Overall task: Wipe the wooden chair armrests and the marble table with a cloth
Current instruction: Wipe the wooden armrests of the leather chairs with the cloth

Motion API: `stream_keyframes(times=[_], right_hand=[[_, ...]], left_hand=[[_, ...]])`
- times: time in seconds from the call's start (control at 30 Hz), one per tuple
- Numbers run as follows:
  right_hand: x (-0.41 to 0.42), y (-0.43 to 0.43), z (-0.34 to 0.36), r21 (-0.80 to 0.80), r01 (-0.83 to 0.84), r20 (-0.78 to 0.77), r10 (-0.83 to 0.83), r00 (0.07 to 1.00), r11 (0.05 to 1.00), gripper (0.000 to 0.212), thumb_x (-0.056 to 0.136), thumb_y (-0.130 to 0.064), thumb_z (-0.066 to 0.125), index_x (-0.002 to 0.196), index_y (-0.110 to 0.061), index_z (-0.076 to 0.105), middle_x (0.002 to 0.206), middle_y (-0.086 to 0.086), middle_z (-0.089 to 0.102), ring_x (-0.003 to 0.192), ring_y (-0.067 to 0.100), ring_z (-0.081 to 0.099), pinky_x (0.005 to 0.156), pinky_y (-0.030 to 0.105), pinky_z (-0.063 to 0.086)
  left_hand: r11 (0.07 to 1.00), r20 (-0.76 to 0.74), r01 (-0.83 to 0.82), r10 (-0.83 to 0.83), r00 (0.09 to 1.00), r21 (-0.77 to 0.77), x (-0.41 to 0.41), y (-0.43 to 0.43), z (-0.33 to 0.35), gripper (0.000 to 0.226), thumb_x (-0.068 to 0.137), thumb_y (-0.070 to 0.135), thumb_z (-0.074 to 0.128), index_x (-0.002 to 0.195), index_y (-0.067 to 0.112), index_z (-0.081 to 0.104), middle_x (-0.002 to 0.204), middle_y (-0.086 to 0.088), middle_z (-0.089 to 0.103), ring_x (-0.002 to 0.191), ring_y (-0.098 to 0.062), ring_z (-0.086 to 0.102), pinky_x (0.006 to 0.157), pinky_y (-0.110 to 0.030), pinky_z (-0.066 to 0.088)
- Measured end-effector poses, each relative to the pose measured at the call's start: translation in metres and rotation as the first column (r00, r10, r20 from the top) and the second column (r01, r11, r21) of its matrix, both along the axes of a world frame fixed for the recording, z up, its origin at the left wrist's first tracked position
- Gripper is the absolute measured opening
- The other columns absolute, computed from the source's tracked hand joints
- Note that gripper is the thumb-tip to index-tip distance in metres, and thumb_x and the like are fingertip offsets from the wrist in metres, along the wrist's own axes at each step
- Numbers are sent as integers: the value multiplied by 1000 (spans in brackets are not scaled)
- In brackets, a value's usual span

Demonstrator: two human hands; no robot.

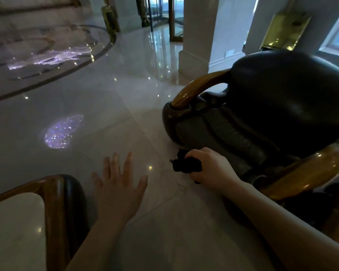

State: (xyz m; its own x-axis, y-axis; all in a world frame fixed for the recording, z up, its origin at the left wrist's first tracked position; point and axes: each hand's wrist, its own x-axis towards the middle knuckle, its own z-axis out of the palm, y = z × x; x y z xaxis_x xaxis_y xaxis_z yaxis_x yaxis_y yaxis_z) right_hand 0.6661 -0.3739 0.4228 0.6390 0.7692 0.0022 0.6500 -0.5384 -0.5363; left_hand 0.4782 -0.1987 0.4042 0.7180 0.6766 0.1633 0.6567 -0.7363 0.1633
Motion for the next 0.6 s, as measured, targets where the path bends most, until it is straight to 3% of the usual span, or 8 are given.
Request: stream_keyframes(times=[0.33, 0.6], right_hand=[[-17, -67, 8, -9, 287, 16, -287, 958, 958, 40, 77, -31, 77, 112, -42, 59, 106, -9, 56, 94, 13, 57, 81, 34, 51], [-57, -111, 4, 3, 521, -4, -521, 854, 854, 47, 79, -28, 77, 119, -44, 58, 109, -12, 55, 97, 10, 56, 75, 22, 46]], left_hand=[[957, 7, 284, -284, 959, -52, 42, -22, 4, 75, 91, 64, 31, 154, 31, 7, 163, -12, 12, 151, -33, 2, 115, -64, 9], [864, -6, 500, -502, 865, -61, 52, -43, 3, 76, 92, 63, 36, 154, 32, 6, 161, -14, 14, 149, -37, 9, 113, -66, 15]])
